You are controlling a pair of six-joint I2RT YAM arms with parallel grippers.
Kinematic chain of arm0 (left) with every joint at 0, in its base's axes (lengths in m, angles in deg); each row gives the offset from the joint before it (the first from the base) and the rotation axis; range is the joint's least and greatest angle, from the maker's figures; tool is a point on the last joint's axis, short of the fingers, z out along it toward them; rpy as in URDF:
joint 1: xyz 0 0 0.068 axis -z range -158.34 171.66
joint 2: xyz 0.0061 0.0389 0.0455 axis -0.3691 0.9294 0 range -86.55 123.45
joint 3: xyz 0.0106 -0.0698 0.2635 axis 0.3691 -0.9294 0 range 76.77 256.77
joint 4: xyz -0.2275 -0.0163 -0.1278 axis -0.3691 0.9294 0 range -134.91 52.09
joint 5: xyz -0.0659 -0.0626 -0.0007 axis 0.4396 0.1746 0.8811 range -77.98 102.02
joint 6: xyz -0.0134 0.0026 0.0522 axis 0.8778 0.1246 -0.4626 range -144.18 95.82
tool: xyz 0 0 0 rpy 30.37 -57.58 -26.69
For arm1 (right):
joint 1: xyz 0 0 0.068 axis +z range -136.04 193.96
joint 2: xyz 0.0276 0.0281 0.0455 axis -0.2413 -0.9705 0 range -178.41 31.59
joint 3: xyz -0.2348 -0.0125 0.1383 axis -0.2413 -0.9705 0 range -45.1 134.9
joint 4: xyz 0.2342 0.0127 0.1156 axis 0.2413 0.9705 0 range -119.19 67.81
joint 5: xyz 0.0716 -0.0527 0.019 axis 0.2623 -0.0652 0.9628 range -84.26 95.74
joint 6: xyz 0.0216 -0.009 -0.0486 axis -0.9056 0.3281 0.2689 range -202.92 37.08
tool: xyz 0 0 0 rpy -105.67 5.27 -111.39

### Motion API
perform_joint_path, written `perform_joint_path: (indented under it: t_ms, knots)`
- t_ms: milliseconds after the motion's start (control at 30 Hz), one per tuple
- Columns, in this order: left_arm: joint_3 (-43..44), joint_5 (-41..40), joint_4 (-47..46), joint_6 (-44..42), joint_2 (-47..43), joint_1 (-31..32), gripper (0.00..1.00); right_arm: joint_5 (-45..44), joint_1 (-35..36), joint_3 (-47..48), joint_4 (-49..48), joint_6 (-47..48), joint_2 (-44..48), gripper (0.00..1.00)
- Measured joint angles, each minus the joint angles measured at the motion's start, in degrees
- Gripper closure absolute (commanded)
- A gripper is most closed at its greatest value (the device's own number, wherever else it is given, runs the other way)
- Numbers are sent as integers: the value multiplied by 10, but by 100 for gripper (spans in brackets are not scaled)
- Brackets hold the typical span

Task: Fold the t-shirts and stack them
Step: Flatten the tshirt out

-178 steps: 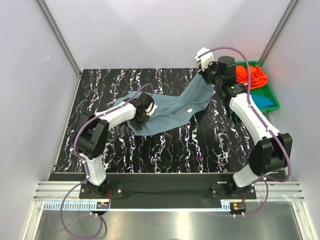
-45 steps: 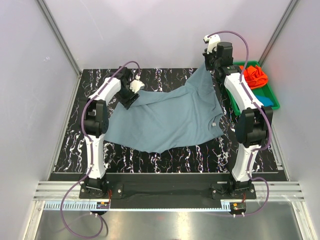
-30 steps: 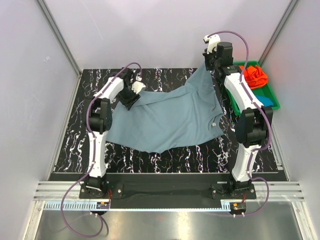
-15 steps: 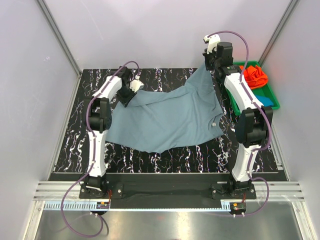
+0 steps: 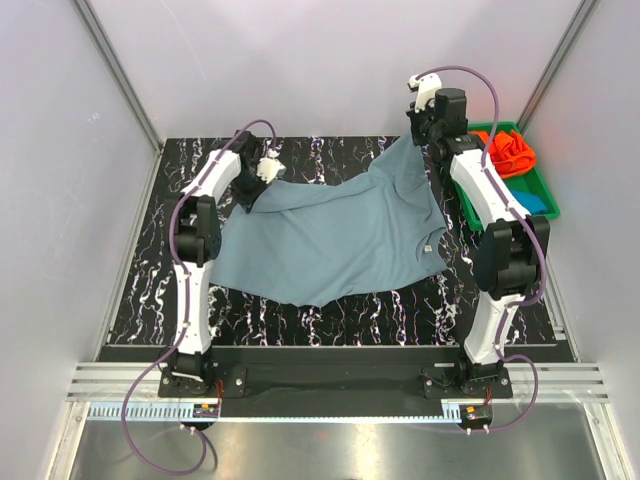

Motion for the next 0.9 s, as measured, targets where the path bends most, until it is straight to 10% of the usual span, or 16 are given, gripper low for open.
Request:
perform_joint_path:
  t_ms: [900]
  knots:
    - [-19,23,30,-3,-38,1,90,0,0,-49,0,9,67,100]
